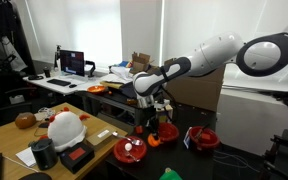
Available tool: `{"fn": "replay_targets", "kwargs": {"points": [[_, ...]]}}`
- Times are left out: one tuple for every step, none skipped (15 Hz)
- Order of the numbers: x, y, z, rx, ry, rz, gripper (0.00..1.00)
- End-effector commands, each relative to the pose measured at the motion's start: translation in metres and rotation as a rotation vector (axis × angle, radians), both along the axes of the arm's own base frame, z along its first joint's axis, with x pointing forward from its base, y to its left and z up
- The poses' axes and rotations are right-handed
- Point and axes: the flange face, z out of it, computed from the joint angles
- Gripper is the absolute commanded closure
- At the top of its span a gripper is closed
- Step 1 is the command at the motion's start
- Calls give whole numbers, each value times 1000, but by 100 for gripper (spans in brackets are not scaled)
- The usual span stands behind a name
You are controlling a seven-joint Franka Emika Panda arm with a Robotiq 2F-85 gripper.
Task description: Remove the orange ball from the red bowl
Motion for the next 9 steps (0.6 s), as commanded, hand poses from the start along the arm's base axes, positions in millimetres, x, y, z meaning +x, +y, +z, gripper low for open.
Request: {"fn": "replay_targets", "kwargs": {"points": [[-7,0,-1,-38,-33,-41,98],[-8,1,-4,-42,-50,-54,98],[-10,1,-7,-46,-65,-62,98],[-12,0,-9,-49,-77,-76,98],[-16,-2,-12,-57,-77,-91,98],[-21,-3,-13,-64,-77,-102,98],[-26,-6,-13,-73,-70,-116,98],[-32,-8,-13,-76,-59,-127,98],[-39,-10,-14,-80,-41,-133,98]]}}
